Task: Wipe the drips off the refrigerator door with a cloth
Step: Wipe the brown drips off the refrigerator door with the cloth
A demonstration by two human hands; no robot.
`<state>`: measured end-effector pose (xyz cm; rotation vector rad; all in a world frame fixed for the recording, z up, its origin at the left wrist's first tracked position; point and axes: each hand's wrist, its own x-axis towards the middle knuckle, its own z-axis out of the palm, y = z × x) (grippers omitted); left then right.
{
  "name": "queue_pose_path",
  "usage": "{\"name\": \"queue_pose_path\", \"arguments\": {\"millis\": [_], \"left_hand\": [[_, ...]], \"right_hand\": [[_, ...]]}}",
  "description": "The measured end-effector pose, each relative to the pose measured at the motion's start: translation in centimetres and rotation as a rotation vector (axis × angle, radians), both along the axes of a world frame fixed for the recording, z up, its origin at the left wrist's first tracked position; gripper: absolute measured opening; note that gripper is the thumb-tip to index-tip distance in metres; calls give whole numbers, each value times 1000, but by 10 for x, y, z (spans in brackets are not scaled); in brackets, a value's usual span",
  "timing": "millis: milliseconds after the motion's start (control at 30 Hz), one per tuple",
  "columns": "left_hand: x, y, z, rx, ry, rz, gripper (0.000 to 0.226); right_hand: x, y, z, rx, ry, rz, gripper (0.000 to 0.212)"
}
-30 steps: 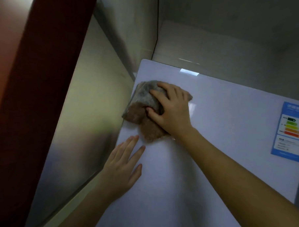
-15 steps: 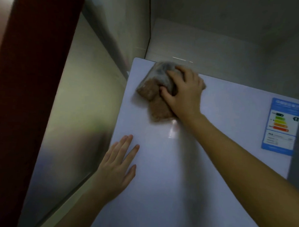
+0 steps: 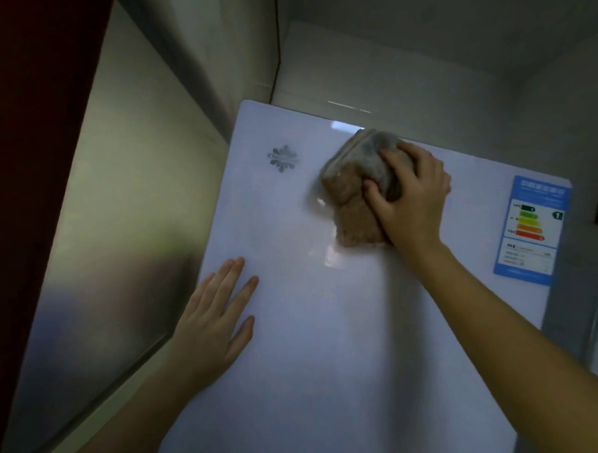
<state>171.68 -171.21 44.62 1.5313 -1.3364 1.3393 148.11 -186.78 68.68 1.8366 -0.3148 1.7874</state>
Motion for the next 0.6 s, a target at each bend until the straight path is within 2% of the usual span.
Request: {"name": "queue_pose_path", "arguments": {"millis": [67, 200, 267, 367, 500, 600], "left_hand": [[-1, 0, 0, 2, 2, 6, 59], [0, 2, 0, 26, -8, 35, 61], [0, 4, 1, 31, -12, 43, 61], [-2, 4, 2, 28, -2, 50, 61], [-8, 1, 2, 15, 32, 72, 61], [-16, -1, 2, 3, 70, 77, 62]], "right_hand": [[-1, -2, -23, -36, 66, -13, 51], [-10, -10, -92, -388, 491, -55, 47], [-26, -17, -105, -464, 595, -69, 47], [-56, -39, -75, -371, 441, -92, 50], [-91, -57, -5, -64, 88, -40, 54], [-96, -57, -3, -4, 77, -20, 56]]}}
